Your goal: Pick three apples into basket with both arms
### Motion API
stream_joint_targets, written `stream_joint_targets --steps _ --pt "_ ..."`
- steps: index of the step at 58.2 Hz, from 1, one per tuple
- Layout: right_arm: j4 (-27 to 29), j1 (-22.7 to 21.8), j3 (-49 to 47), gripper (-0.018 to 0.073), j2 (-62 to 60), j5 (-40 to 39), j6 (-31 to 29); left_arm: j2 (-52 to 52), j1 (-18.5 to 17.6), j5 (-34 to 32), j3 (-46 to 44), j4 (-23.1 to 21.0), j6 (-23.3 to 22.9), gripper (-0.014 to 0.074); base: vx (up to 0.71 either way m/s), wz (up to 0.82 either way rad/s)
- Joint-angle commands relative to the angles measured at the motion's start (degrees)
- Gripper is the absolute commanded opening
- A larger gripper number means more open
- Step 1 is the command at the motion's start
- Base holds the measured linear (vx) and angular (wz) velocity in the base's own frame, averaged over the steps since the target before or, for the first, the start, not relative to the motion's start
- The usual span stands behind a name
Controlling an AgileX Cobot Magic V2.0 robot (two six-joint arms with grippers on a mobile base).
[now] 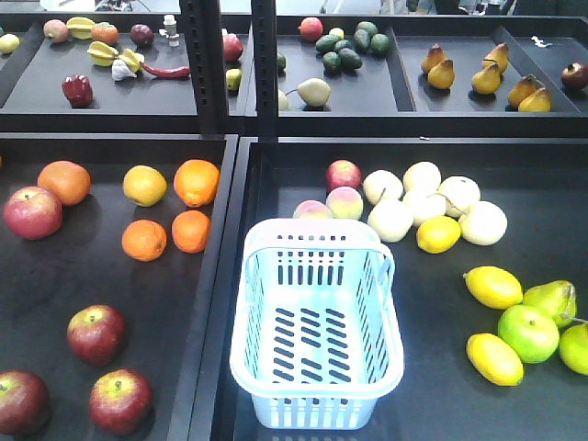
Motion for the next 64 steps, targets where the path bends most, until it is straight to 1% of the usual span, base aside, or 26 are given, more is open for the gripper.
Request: stream_joint_targets --steps 1,3,9,15,21,28,36,39,48,53,57,64 --pt "-0.36 -0.20 0.66 -0.0005 -0.64 -4.18 -0.11 0.41 0.24 -4.34 -2.06 -3.04 -0.35 -0.0006 0.00 0.00" --pt "-0.36 -0.20 0.66 -0.0005 -0.64 -4.18 -0.11 0.41 0.24 -4.79 -2.06 -3.85 -0.35 -0.0006 0.00 0.00" --pt "-0.36 -0.20 0.66 -0.0005 -0.64 -4.18 -0.11 0.41 0.24 -4.79 -2.06 -4.46 -0.35 -0.0006 0.00 0.00" --pt "-0.36 -0.20 0.66 -0.0005 -0.64 -4.18 -0.11 0.41 0.24 -4.79 -2.98 -8.12 -0.28 -0.0006 0.00 0.00" --pt "-0.36 -0.20 0.66 -0.0005 -0.64 -4.23 -0.11 0.41 0.24 -4.79 -6.32 -7.95 0.17 -0.0006 0.00 0.00" --pt "-0.36 -0.20 0.66 -0.0005 -0.64 -4.23 -0.11 1.18 0.24 -4.79 -10.37 -7.80 3.66 -0.0006 0.00 0.00" --pt "-0.36 -0.20 0.66 -0.0005 -0.64 -4.23 -0.11 3.80 0.24 -0.84 -15.24 -7.80 5.12 -0.0006 0.00 0.00" --pt "-0.36 -0.20 0.66 -0.0005 -0.64 -4.23 -0.11 5.31 0.24 1.29 -17.50 -7.80 6.36 -0.0006 0.00 0.00" --pt "-0.36 -0.20 0.66 -0.0005 -0.64 -4.23 -0.11 11.00 0.24 7.24 -24.35 -7.80 13.27 -0.0006 0.00 0.00" --pt "-0.36 -0.20 0.66 -0.0005 -0.64 -4.23 -0.11 14.59 0.24 10.36 -27.93 -7.95 16.04 -0.0006 0.00 0.00" --pt "-0.36 -0.20 0.66 -0.0005 -0.64 -4.23 -0.11 17.29 0.24 12.69 -30.48 -7.95 16.89 -0.0006 0.00 0.00" --pt "-0.36 -0.20 0.66 -0.0005 -0.64 -4.23 -0.11 20.97 0.24 13.69 -33.45 -8.15 16.77 -0.0006 0.00 0.00"
